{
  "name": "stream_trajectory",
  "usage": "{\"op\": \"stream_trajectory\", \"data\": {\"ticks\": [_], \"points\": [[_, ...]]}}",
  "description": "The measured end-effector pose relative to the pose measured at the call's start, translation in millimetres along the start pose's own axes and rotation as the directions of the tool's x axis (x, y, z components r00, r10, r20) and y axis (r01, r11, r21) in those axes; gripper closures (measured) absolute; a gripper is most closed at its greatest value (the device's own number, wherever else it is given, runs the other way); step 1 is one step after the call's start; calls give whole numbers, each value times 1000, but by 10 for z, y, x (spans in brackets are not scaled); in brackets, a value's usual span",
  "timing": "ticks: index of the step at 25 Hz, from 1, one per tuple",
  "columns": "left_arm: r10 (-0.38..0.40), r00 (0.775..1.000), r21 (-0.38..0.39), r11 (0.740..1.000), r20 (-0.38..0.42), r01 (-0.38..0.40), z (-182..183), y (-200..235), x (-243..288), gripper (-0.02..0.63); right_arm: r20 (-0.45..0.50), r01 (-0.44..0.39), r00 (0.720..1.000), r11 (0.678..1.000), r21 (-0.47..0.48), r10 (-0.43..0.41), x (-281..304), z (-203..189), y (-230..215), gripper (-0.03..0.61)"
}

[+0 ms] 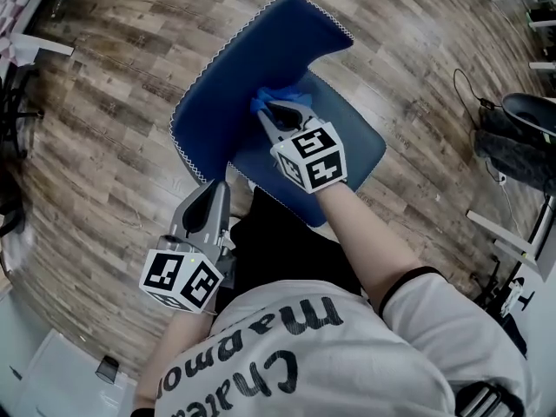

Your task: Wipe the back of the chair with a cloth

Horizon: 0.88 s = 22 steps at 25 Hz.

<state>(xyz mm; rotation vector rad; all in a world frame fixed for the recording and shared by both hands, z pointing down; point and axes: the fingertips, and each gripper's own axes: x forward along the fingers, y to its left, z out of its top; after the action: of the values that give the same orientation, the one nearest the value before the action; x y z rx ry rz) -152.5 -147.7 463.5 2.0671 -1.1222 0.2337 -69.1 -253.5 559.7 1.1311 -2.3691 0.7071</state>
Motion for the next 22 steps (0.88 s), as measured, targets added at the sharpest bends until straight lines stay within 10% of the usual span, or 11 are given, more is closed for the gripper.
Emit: {"op": "stream_trajectory", "data": {"ticks": [10, 22], "points": [[-45, 999, 7, 999, -27, 46, -174, 149, -381, 609, -38, -227, 973, 974, 28, 228, -76, -379, 1262, 526], [-66, 997, 29, 997, -28, 66, -76, -7, -207, 609, -87, -203, 977, 974, -98, 195, 32, -313, 913, 526]]}}
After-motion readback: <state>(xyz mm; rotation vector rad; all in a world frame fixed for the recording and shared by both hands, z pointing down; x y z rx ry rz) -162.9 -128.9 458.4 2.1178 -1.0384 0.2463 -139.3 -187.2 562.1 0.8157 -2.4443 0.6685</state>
